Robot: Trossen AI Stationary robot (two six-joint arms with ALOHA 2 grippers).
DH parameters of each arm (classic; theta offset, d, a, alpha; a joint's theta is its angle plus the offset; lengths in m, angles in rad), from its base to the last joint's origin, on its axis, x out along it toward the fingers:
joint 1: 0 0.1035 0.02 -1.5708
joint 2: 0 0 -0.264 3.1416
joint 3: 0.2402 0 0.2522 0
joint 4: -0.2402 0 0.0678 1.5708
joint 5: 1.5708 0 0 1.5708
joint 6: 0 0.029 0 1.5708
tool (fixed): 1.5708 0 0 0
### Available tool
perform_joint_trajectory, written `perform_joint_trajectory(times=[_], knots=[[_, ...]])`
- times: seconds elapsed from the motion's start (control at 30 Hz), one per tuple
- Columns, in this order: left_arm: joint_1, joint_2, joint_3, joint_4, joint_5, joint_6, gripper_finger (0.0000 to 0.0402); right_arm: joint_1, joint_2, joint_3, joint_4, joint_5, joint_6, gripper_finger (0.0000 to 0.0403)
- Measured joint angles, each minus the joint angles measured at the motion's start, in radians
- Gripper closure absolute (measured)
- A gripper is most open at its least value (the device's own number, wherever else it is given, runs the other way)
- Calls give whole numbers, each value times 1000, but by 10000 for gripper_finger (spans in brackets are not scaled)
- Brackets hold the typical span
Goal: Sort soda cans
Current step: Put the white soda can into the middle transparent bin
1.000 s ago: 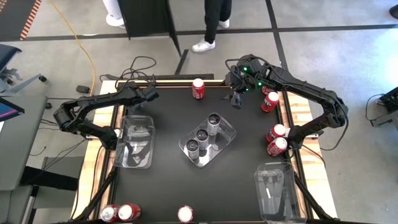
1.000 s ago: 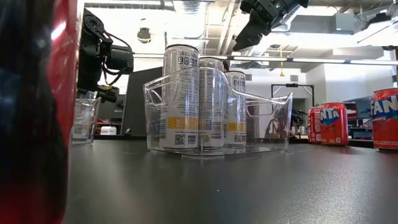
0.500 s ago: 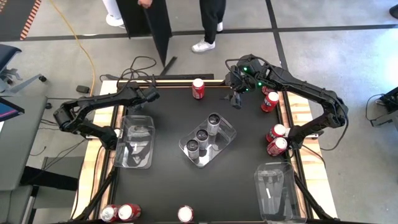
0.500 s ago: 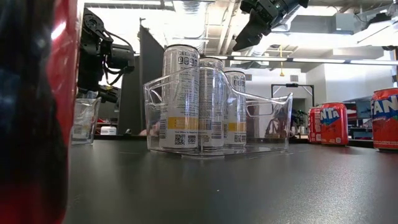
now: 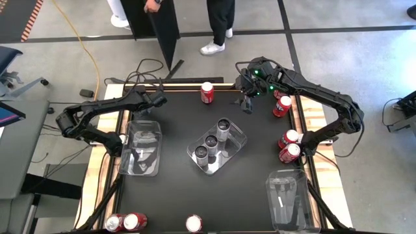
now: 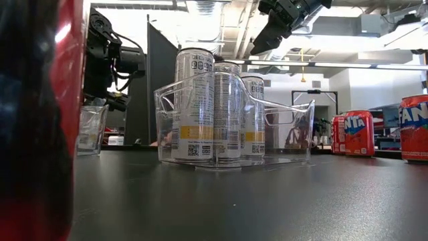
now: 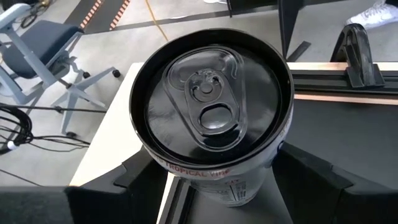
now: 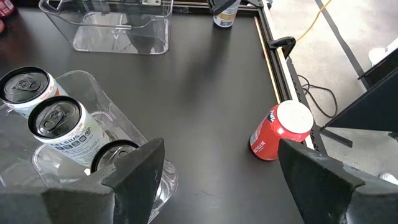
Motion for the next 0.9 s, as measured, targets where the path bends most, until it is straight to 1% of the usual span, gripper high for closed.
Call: perform_joint_trajectory(times=[0.17, 0.57, 0.77, 0.9], knots=[[0, 0, 0, -10, 2, -10, 145, 0, 0, 0, 0, 0, -1, 72], [0, 1, -1, -58, 3, -126, 146, 0, 0, 0, 0, 0, -1, 72], [0, 1, -1, -59, 3, -136, 167, 0, 0, 0, 0, 0, -1, 72], [0, 1, -1, -59, 3, -136, 167, 0, 0, 0, 0, 0, -1, 72]])
